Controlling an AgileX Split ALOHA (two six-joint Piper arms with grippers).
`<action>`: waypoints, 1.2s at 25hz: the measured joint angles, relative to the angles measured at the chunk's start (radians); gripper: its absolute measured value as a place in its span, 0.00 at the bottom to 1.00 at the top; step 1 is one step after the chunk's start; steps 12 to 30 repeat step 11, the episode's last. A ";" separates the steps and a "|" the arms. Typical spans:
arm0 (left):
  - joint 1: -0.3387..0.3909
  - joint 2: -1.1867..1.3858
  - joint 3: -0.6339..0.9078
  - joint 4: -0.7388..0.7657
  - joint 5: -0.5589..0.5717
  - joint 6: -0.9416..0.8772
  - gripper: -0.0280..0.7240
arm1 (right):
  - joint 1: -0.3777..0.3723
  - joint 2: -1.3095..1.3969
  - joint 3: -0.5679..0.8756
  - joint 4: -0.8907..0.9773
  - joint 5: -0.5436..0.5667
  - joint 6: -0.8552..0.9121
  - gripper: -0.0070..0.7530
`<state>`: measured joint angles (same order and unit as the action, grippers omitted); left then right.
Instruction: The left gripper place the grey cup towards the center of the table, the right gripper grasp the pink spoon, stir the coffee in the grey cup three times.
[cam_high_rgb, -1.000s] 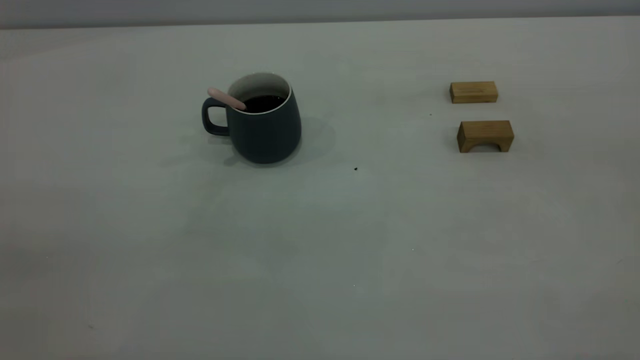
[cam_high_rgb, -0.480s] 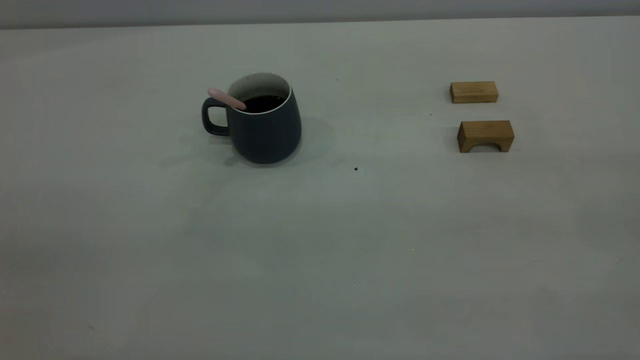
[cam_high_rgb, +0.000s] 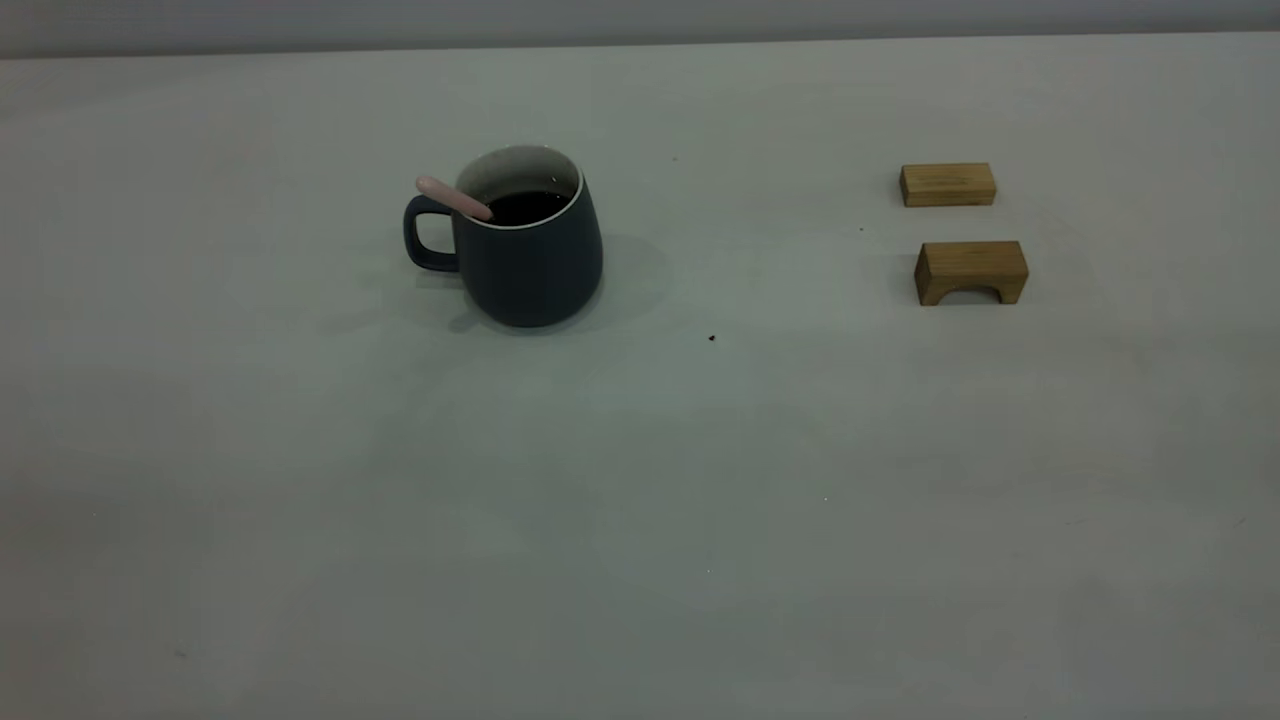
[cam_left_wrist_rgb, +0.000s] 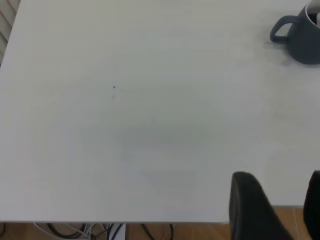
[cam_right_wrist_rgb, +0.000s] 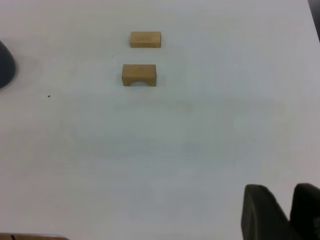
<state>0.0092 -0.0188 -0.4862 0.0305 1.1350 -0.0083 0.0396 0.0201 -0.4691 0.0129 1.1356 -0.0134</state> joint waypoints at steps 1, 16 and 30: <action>0.000 0.000 0.000 0.000 0.000 0.000 0.49 | 0.000 0.000 0.000 0.000 0.000 -0.001 0.24; 0.000 0.000 0.000 0.000 0.000 0.000 0.49 | -0.001 0.000 0.000 0.001 0.000 0.000 0.25; 0.000 0.000 0.000 0.000 0.000 0.000 0.49 | -0.001 0.000 0.000 0.001 0.000 0.000 0.25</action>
